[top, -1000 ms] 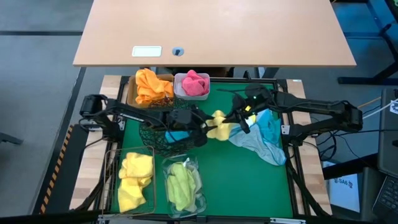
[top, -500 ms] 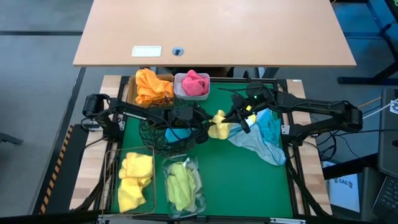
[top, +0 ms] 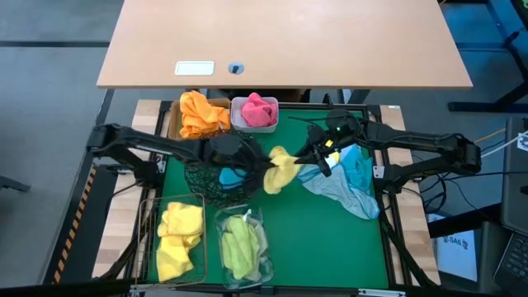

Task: Sort microfiber towel by color & place in baskets
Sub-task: Put the yellow microfiber towel into the wire basket

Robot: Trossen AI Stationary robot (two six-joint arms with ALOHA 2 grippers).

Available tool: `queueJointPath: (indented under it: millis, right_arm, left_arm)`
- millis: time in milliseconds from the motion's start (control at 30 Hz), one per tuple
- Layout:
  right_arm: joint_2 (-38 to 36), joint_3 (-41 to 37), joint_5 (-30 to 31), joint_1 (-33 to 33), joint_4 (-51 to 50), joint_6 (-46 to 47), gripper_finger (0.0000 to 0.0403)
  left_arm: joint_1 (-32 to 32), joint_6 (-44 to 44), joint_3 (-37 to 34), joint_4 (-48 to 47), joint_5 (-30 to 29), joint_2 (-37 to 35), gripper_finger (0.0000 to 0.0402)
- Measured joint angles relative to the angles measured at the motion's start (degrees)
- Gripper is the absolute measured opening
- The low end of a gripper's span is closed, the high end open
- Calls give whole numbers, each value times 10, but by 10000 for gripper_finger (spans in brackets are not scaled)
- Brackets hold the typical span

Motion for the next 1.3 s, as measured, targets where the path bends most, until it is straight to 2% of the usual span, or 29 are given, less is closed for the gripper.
queueJointPath:
  millis: [133,267,500,700,867,967,1133,1300]
  right_arm:
    - [0,0,32,0,-4,0,138]
    - [0,0,61,0,-8,0,167]
    - [0,0,65,0,-27,0,177]
    - [0,0,65,0,-51,0,177]
    - [0,0,65,0,-81,0,177]
    - [0,0,65,0,-93,0,177]
    - [0,0,65,0,-110,0,177]
    - [0,0,65,0,-110,0,177]
  left_arm:
    - [-12,-58,0,-60,43,-81,2]
    - [-22,-140,0,-130,81,-168,2]
    - [-43,-316,0,-314,193,-307,2]
    - [-79,-482,0,-436,297,-385,2]
    - [-112,-572,0,-530,282,-418,2]
    - [-125,-615,0,-617,276,-424,2]
    - [-142,-735,0,-748,275,-421,2]
    - [-153,-819,0,-794,278,-414,3]
